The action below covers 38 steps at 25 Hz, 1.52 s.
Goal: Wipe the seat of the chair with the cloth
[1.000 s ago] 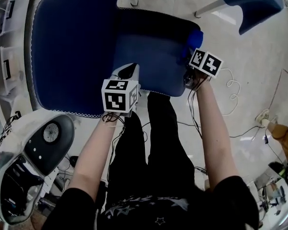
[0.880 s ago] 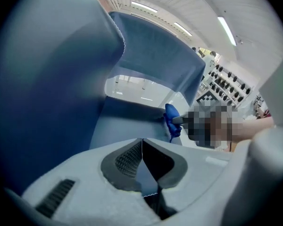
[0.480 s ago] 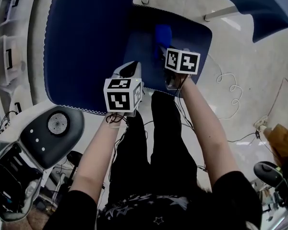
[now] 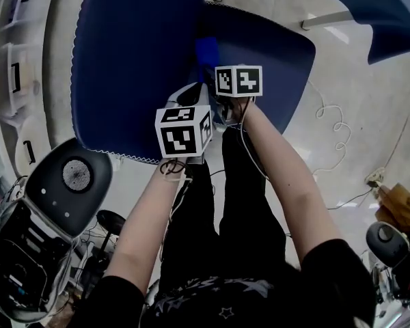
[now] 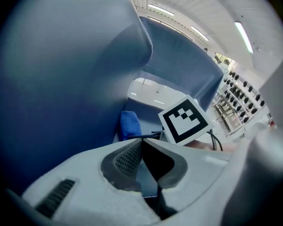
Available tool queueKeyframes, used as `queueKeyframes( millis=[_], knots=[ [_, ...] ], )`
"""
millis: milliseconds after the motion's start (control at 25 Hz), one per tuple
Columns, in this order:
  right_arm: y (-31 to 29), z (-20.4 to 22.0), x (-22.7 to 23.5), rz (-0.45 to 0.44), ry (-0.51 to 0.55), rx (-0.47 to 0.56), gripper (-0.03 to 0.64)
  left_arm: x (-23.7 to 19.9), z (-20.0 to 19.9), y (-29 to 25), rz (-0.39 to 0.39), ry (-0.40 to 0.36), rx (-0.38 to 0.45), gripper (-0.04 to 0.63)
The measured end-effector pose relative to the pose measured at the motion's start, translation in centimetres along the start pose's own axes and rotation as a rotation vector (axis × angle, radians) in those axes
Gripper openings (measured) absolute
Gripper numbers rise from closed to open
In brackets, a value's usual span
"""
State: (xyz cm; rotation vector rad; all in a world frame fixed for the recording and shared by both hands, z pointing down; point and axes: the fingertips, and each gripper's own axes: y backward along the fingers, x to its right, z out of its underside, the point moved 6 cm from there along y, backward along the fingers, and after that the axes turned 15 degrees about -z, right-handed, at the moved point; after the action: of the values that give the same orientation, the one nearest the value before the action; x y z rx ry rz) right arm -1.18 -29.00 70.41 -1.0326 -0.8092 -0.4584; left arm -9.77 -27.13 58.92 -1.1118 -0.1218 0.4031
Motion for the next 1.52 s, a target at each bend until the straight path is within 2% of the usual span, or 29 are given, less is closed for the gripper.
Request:
queueKeyframes(
  millis=[360,560,880,1080,1320,1520],
  knots=[
    [3.7,1.0,2.8,0.082,-0.019,0.04,0.112,0.9,1.2,0.0,0.01,-0.08,-0.019,0.02],
    [7.1,1.8,5.2,0.126,-0.081,0.091,0.114,1.5,2.4,-0.5,0.021,-0.116,-0.059,0.02],
    [13.0,3.5,8.4,0.229,-0.098,0.124,0.114,4.7,3.7,-1.2,0.054,-0.175,-0.092,0.02],
    [17.4,5.2,10.8,0.276,-0.182,0.191,0.114,6.7,4.3,-1.3,0.084,-0.204,-0.108,0.02],
    [21.5,7.1,13.0,0.354,-0.244,0.242,0.114,8.3,6.3,-0.6,0.111,-0.198,-0.138,0.02],
    [23.8,8.7,13.8,0.46,-0.301,0.265,0.114,7.3,7.4,0.1,0.109,-0.193,-0.159,0.02]
  ],
)
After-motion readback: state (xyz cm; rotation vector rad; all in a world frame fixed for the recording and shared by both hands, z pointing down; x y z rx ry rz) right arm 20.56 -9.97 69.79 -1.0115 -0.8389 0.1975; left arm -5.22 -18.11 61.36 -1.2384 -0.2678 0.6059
